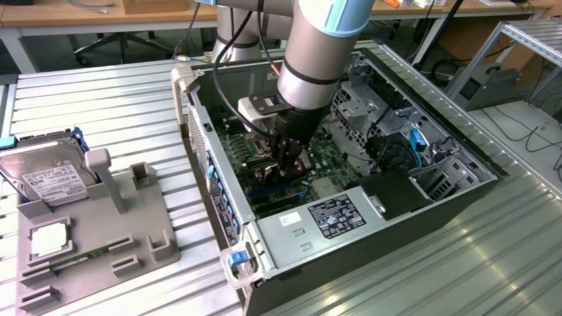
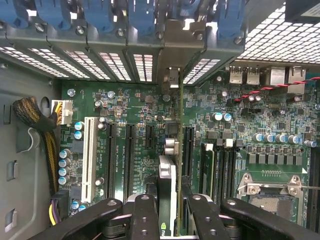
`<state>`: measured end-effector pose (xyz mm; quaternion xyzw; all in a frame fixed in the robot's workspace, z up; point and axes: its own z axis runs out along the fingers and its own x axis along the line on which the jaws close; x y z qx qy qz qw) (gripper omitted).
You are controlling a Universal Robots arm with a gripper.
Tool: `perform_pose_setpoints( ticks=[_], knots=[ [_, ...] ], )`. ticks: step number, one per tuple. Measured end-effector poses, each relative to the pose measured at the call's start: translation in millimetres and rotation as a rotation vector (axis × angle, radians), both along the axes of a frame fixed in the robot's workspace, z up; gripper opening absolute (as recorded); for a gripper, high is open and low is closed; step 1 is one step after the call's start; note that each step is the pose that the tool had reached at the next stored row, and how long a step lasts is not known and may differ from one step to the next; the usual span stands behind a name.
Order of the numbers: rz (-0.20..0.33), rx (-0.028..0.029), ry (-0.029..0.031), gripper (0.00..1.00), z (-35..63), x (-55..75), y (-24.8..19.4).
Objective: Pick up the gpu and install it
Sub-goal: 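Insert the gpu into the slot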
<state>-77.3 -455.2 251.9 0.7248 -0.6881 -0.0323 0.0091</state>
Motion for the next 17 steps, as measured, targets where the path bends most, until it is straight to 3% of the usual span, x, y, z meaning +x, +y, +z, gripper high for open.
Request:
perform_pose_setpoints(
  ticks=[17],
  knots=[
    [0.002,0.0005,-0.0011,0.27,-0.2,-1.8,-0.1]
  ],
)
